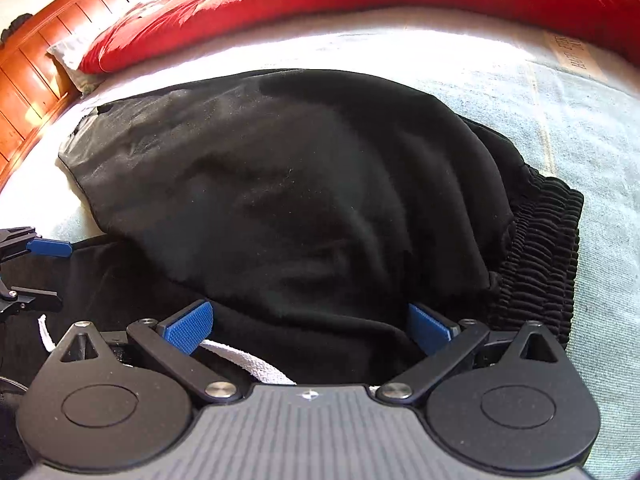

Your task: Fold clothes

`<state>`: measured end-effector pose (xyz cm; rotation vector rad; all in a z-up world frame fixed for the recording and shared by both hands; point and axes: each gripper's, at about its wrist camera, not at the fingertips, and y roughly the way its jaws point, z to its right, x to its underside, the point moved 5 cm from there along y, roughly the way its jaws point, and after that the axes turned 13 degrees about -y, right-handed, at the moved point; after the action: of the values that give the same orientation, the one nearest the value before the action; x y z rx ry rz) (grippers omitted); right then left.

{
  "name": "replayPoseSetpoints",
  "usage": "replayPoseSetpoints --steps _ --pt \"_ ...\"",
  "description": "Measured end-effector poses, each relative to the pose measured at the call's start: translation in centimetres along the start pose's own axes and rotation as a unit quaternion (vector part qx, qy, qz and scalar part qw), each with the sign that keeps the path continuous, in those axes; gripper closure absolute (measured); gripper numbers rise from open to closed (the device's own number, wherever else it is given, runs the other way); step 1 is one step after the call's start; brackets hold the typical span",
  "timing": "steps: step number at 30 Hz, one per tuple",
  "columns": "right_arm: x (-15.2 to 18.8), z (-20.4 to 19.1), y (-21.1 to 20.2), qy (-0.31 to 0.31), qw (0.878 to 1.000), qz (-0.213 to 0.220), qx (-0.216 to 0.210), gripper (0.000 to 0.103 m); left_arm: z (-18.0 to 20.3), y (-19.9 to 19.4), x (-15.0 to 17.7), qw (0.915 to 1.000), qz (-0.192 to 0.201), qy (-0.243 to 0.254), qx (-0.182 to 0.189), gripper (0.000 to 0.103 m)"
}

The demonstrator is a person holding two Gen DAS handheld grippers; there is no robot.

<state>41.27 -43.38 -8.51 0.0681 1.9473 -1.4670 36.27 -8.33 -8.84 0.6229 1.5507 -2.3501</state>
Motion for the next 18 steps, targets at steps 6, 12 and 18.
replayPoseSetpoints --steps 6,12,18 --pt "0.0 -0.5 0.4 -0.019 0.999 -0.008 0.039 0.000 -0.2 0.0 0.4 0.9999 0.003 0.014 0.009 0.001" --pt "-0.2 -0.8 0.5 -0.024 0.998 -0.016 0.057 0.000 0.0 0.0 1.0 0.9980 0.006 0.063 0.005 0.001" --pt "-1.2 -0.3 -3.4 -0.015 0.998 0.000 0.057 0.000 -0.3 0.2 0.6 0.9989 0.004 0.047 0.004 0.001"
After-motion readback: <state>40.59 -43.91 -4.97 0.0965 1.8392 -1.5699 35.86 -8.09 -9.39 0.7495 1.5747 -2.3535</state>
